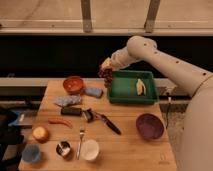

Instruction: Place grapes in red bowl

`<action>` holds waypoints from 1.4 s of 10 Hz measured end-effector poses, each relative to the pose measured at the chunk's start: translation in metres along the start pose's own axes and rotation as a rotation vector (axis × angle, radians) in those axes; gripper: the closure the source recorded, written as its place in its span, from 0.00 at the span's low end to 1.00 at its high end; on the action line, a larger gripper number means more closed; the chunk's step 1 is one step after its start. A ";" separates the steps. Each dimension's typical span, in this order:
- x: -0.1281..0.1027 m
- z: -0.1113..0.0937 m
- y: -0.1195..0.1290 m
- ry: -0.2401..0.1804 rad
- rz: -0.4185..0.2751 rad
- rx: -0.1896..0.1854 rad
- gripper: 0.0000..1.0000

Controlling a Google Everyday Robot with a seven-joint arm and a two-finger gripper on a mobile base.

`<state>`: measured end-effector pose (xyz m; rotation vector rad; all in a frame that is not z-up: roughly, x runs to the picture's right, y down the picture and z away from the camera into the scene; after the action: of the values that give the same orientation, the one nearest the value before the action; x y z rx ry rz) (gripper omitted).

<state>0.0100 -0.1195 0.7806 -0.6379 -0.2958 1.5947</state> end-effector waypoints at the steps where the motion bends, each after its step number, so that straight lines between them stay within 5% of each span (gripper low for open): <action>1: 0.006 0.008 0.025 0.017 -0.030 -0.031 1.00; 4: 0.023 0.032 0.088 0.102 -0.094 -0.116 1.00; 14: 0.020 0.033 0.091 0.100 -0.119 -0.128 1.00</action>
<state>-0.0843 -0.1062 0.7538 -0.7821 -0.3568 1.4333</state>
